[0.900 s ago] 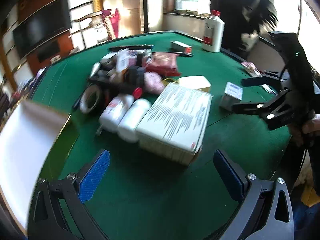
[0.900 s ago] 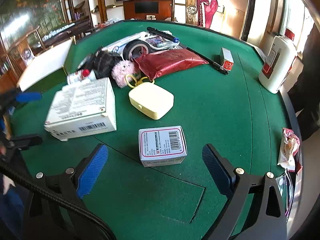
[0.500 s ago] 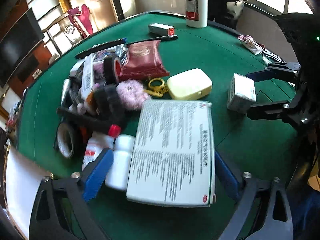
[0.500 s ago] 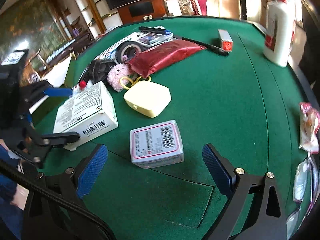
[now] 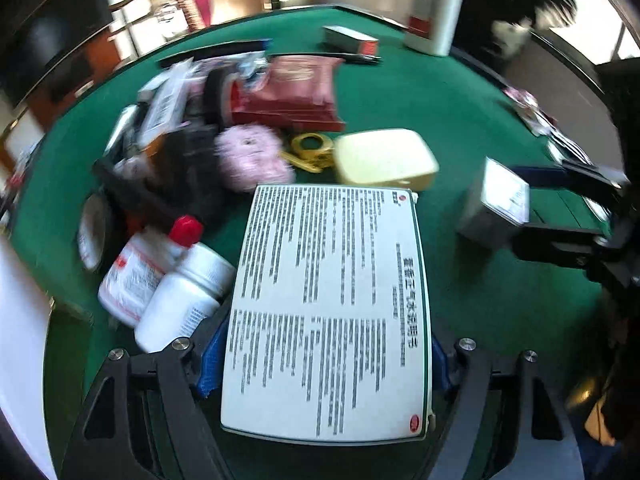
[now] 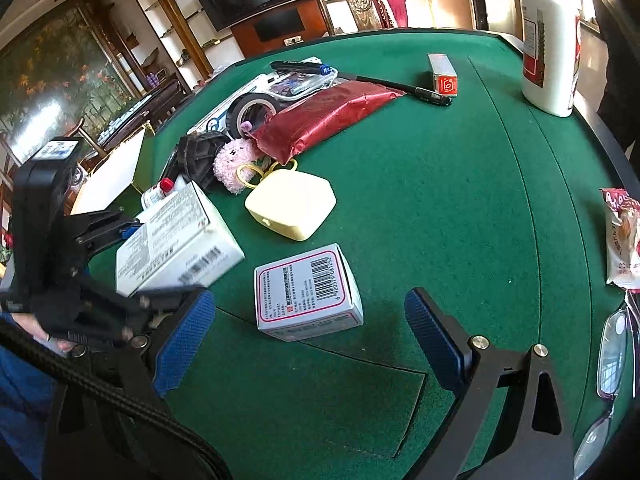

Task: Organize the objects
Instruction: 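Grasp the white medicine box with the left tool while the right tool grasps the small barcode box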

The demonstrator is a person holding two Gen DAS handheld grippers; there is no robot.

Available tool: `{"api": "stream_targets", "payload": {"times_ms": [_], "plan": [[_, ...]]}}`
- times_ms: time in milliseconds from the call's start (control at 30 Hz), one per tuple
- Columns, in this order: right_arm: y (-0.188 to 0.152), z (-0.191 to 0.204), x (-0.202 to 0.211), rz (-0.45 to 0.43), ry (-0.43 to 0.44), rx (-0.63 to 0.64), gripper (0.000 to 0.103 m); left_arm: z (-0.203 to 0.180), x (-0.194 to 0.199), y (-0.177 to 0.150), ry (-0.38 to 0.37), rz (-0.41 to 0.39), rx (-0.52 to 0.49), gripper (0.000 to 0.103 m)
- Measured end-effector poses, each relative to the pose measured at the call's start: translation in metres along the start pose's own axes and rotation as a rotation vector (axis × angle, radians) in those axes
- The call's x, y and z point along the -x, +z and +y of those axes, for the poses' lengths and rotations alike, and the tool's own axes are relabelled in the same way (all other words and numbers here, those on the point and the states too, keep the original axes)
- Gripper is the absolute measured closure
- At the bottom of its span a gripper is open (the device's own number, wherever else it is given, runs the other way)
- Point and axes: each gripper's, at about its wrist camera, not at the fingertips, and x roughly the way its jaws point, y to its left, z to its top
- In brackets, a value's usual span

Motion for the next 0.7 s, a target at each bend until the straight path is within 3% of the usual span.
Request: {"api": "stream_targets", "payload": {"times_ms": [167,267,567,667,700], "plan": [[0.000,-0.001,0.001,-0.006,0.002,-0.005,0.006,0.000,0.007,-0.015,0.022,-0.034,0.025,0.031],[0.000,0.000,0.001,-0.006,-0.004,0.004,0.006,-0.007,0.012,-0.016,0.040,-0.044,0.032,0.038],[0.001,0.031,-0.012,0.026,-0.127,0.158,0.008,0.009,0.052,-0.017,0.016,-0.119,0.111,0.038],[0.000,0.037,-0.017,0.049,-0.145,0.183,0.058,0.025,0.064,-0.020,0.009,-0.142,0.151,0.038],[-0.001,0.039,-0.017,0.046,-0.158,0.189,0.058,0.028,0.068,-0.021,0.011,-0.151,0.164,0.038]]}}
